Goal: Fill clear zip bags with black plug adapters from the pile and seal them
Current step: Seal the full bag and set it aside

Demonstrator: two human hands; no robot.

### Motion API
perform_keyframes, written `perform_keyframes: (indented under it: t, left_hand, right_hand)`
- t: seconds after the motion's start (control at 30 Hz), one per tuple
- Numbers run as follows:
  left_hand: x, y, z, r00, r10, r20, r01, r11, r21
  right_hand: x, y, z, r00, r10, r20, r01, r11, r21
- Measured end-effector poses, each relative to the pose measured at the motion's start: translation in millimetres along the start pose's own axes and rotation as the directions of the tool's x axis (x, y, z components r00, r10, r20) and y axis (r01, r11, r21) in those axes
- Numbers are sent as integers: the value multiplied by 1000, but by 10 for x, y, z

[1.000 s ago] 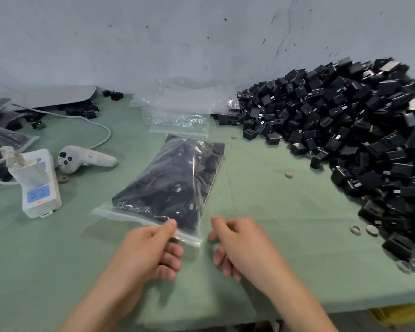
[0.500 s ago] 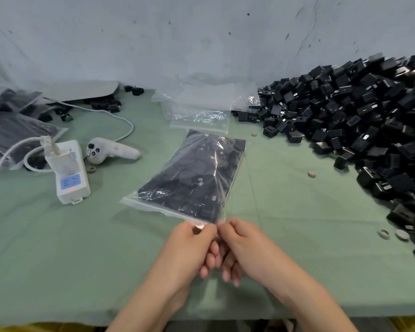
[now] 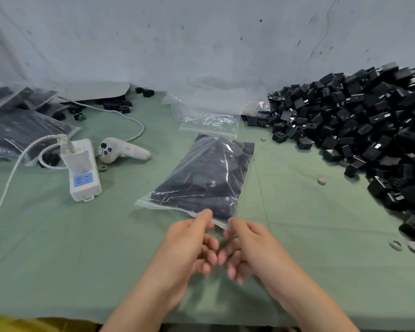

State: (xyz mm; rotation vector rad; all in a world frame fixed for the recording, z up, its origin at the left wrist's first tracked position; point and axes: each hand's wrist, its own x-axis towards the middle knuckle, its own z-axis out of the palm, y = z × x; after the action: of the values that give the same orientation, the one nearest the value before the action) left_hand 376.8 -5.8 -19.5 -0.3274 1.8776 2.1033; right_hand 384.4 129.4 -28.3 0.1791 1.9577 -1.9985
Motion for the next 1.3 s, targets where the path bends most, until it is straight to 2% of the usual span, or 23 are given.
perform_keyframes:
  t: [0.07, 0.13, 0.27, 0.33, 0.53, 0.9, 1.1, 1.17, 1.23, 1.27, 1.3]
  left_hand:
    - [-31, -51, 36, 998, 27, 49, -32, 995, 97]
    - [-1, -60, 57, 999, 36, 41, -42, 987, 154]
    - [80, -13, 46, 1000, 20, 16, -23, 983, 181]
    - [112, 33, 28, 1000, 21, 16, -23, 981, 192]
    - [184, 65, -82, 996, 13, -87, -14, 1000, -11]
    - [255, 121, -350, 964, 67, -256, -104, 985, -135]
    - [275, 62, -532, 957, 60, -283, -108, 981, -159]
    - [259, 81, -740, 918, 82, -389, -136, 984, -113]
    - [246, 162, -1125, 794, 140, -592, -173, 985, 2]
    - [217, 197, -1305, 747, 157, -646, -188, 982, 21]
    - [171, 218, -1409, 742, 170, -648, -209, 978, 17]
  right_hand:
    - [20, -8, 32, 998, -1, 56, 5, 998, -66]
    - [41, 7, 57, 998, -17, 66, 23, 995, -102]
    - [38, 40, 79, 998, -60, 36, 64, 992, -113]
    - [44, 40, 79, 996, -84, -24, 79, 986, -148]
    - [74, 25, 95, 985, -119, -125, 104, 987, -123]
    - [-18, -36, -116, 972, -100, -213, 83, 993, -87]
    - [-26, -19, -281, 957, -100, -271, 77, 992, -95]
    - [-29, -15, -384, 943, -75, -325, 50, 995, -86]
    - [-70, -29, -630, 901, -40, -433, 23, 999, -44]
    - [-120, -38, -779, 878, -38, -478, 3, 997, -73]
    - [-164, -46, -932, 858, -54, -511, -44, 983, -178]
